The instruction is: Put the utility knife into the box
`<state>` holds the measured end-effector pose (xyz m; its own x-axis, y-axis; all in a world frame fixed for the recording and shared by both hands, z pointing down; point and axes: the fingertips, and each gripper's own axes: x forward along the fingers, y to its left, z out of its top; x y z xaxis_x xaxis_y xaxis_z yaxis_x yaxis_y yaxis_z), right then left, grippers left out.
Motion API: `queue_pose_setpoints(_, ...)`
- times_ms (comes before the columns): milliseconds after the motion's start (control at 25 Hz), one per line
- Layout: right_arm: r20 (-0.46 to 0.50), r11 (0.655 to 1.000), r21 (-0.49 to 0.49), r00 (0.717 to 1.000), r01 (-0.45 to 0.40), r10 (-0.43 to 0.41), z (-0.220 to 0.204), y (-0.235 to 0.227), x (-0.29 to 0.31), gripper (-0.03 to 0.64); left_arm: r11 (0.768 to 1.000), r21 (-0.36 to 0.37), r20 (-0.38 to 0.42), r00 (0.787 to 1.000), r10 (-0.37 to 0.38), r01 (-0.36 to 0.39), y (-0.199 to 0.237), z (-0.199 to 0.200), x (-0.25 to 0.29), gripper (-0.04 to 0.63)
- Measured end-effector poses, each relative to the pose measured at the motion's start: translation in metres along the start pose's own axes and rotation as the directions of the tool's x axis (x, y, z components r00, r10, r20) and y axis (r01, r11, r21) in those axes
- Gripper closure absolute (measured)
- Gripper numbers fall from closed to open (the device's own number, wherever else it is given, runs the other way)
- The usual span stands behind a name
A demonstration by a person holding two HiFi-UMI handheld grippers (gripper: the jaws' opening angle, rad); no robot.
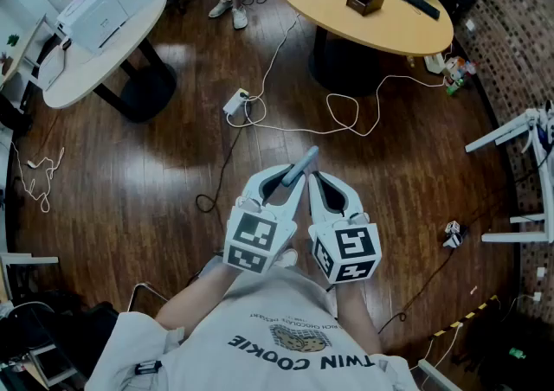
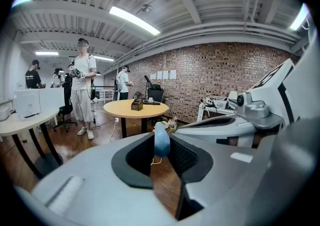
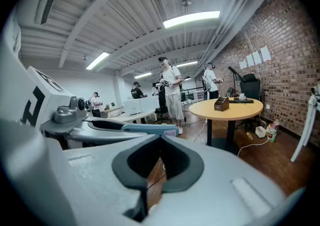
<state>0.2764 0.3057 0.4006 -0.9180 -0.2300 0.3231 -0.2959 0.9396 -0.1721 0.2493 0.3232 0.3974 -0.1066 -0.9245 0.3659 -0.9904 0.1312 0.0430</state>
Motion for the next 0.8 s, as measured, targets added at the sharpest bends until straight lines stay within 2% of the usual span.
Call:
queue_pose_setpoints(280,-0.008,1.000,-0.016,1.000,0.014,-0.014,0.010,-0.013,0.048,0.617,1.000,-0.015,0.002,1.000,-0.014,0.014,0.038,0.004,0.033,0.523)
queue_pose_setpoints(800,-0.031,0.992,-0.071,0.994,0.102,-0.105,0.065,-0.018,0.182,0.617,0.996,-0.018,0.029,0.996,-0.090,0.090,0.166,0.042,0.093,0.523)
